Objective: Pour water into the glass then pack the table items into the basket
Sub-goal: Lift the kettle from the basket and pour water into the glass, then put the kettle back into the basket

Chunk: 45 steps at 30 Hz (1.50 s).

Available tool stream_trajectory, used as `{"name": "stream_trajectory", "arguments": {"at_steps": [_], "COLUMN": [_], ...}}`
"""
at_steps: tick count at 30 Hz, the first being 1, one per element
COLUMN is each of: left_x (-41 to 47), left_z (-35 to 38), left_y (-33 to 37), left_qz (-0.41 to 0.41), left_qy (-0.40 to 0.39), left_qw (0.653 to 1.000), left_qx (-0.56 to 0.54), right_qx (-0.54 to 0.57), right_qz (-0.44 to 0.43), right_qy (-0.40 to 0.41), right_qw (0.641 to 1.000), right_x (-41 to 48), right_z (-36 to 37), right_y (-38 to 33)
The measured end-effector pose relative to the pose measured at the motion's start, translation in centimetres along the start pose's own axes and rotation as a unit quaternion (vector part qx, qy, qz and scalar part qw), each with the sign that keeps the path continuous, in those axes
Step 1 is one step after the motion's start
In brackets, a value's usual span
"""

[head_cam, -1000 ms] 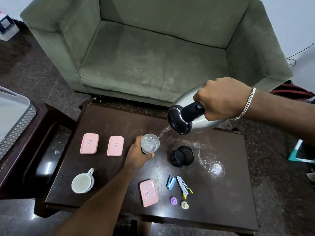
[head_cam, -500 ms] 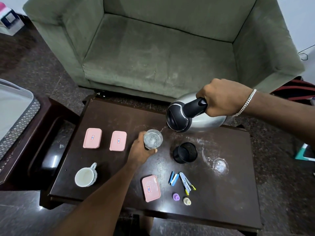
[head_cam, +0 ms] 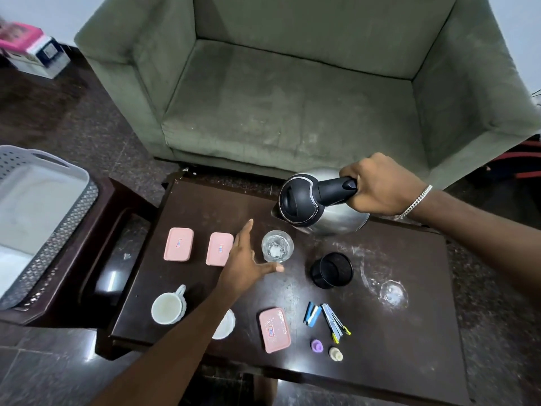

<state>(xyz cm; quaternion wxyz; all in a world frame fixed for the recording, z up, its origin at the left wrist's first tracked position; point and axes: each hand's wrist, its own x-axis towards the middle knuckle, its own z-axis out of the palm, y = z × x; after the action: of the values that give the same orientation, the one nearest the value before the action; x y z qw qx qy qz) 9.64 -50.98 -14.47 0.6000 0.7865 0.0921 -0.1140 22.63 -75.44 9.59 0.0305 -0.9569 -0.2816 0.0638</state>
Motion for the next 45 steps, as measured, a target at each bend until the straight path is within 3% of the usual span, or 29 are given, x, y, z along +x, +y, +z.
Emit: {"name": "stream_trajectory", "arguments": {"at_steps": [8,22,28,34,45], "left_x": [1.5,-2.3,-4.4,-4.6,-2.7], "left_z": [-7.3,-28.7,-39.9,-48.5,-55.8], "left_y": [7.2,11.6,11.1,8.1,-1.4], "left_qz": [0.051,0.111,0.098,0.077,0.032], "left_qy": [0.012,0.086,0.151,0.169,0.146], "left_qw": [0.993,0.989,0.983,0.981,0.986], "left_qx": [-0.106,-0.049,-0.041,-0.054,-0.072], "right_qx": [0.125,0.296,0.337,0.376,0.444], "right_qz": [0.077,0.032,-0.026,-0.037,-0.014], "right_qy": [0.054,0.122,0.126,0.115,0.067], "right_qw": [0.988,0.947,0.933,0.919,0.893], "right_x": [2.6,14.0,21.3,27.4,33.2], "right_z": [-2.3,-4.9,-5.6,-3.1,8.1], "right_y": [-5.0,-21.0,-30.5,-38.1,-45.1]}}
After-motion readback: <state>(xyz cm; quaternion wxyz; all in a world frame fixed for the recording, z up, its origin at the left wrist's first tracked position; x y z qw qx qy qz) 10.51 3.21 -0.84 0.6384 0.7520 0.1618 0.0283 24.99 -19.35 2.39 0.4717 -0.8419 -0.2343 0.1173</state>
